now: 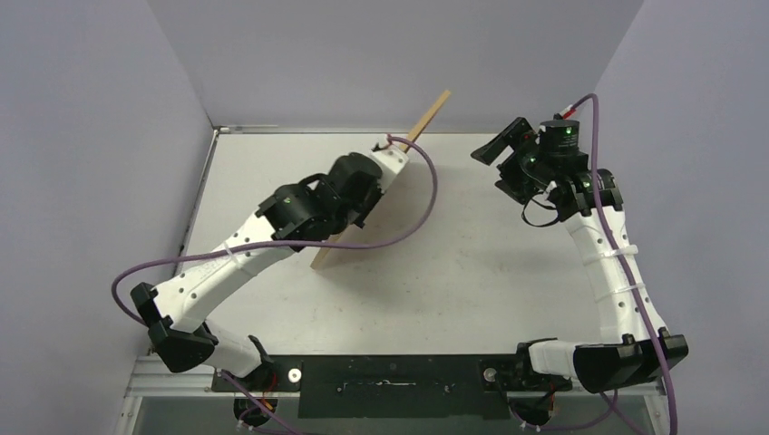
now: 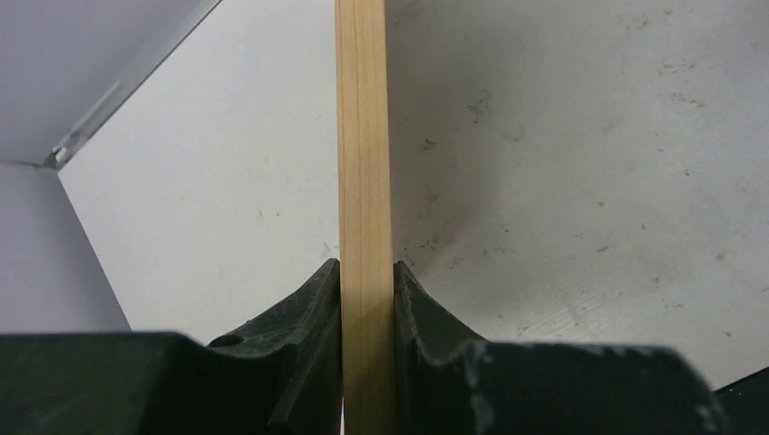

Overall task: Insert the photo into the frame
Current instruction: Turn over the photo frame at the center of the board.

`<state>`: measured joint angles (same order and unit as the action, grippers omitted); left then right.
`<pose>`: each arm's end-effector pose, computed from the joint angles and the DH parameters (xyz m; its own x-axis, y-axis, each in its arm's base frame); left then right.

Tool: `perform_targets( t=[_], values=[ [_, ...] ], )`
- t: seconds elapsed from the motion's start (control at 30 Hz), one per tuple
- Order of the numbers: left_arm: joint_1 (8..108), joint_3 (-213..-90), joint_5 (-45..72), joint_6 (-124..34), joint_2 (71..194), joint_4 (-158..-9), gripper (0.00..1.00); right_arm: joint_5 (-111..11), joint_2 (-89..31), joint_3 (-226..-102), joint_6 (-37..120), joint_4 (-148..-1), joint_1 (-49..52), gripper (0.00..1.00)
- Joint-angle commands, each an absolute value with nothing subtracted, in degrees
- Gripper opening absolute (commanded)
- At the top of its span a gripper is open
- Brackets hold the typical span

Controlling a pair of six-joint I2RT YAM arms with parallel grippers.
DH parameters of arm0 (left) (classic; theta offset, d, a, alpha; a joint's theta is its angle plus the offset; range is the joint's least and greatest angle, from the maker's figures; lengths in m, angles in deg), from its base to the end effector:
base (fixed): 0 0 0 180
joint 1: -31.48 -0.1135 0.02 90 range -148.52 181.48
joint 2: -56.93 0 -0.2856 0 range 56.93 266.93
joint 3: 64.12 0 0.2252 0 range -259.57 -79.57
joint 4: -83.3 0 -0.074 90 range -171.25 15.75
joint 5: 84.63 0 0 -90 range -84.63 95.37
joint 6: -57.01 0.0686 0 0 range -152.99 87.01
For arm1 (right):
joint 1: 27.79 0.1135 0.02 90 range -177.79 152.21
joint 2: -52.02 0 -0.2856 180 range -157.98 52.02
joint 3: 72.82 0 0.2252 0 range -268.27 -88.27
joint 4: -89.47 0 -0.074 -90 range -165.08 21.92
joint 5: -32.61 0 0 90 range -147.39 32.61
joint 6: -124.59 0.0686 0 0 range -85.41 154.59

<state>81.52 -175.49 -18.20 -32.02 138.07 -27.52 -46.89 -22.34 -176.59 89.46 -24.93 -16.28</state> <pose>0.1990 -0.1947 0.4230 -0.3952 0.4958 -0.7733 0.5096 0.8188 0.2645 0.2458 0.0628 0.4156 -0.6113 0.6962 -0.3764 0.2774 0.6339 0.7220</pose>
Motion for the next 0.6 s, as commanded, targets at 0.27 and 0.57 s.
perform_targets(
  t=[0.27, 0.57],
  values=[
    [101.15, -174.05, -39.43, -35.61, 150.31, -37.54, 0.0, -59.71, -14.34, -171.85, 83.09, -17.49, -20.42, 0.9],
    [105.53, -168.55, -42.6, -37.29, 160.78, -35.68, 0.0, -66.19, -8.85, -166.93, 79.72, -12.98, -22.87, 0.91]
  ],
)
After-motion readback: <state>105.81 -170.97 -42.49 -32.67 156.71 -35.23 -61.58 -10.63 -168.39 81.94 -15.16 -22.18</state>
